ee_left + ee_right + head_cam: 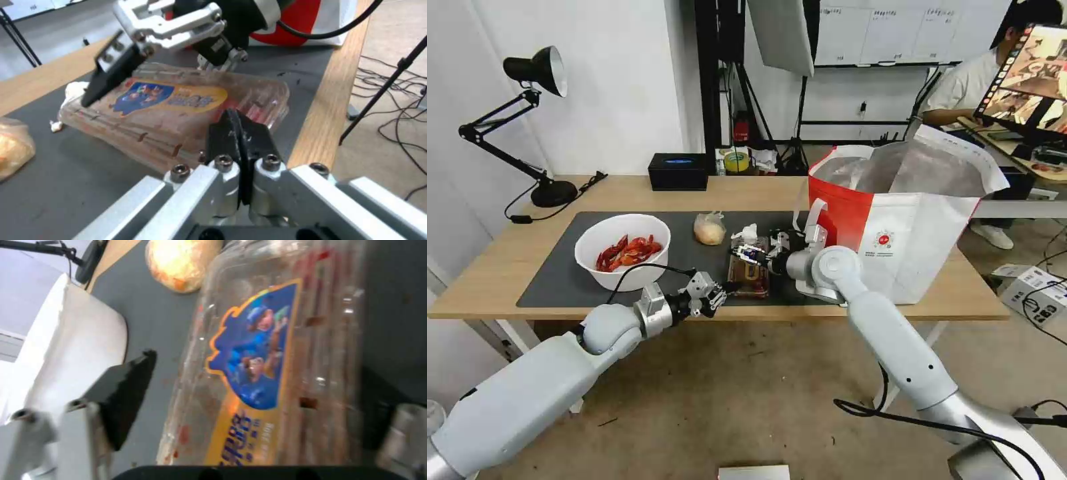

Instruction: Pick up the trash from the table and place it into the takeout bag.

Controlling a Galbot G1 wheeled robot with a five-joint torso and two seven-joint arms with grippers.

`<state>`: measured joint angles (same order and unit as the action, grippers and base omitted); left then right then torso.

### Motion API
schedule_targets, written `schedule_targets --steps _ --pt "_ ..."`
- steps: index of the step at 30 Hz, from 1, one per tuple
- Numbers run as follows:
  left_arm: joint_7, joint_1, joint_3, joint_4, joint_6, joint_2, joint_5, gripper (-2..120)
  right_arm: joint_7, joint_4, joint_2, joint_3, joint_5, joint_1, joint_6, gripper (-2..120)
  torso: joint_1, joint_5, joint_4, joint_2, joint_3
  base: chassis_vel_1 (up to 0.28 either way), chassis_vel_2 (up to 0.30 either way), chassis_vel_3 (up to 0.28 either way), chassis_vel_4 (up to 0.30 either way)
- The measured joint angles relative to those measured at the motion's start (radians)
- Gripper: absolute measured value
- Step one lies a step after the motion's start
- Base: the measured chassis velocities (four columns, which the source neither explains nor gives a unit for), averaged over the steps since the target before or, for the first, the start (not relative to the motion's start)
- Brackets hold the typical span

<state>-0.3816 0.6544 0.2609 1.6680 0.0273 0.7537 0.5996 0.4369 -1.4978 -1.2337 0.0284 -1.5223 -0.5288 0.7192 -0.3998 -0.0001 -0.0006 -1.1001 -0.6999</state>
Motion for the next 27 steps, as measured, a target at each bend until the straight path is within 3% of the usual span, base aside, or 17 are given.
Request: schedule_targets --steps 21,27 --pt "0.002 0.037 -0.041 0.028 0.004 -0.027 0.022 0 0.003 -0.023 0.013 0.009 0.001 -0.014 0.000 4 0.000 0.0002 0.0007 0.000 0.000 0.000 0.000 0.000 0.000" --pt "0.002 0.049 -0.055 0.039 0.004 -0.037 0.023 0 0.003 -0.024 0.017 0.010 0.001 -0.013 -0.001 0 0.000 0.0002 0.0008 0.000 0.000 0.000 0.000 0.000 0.000"
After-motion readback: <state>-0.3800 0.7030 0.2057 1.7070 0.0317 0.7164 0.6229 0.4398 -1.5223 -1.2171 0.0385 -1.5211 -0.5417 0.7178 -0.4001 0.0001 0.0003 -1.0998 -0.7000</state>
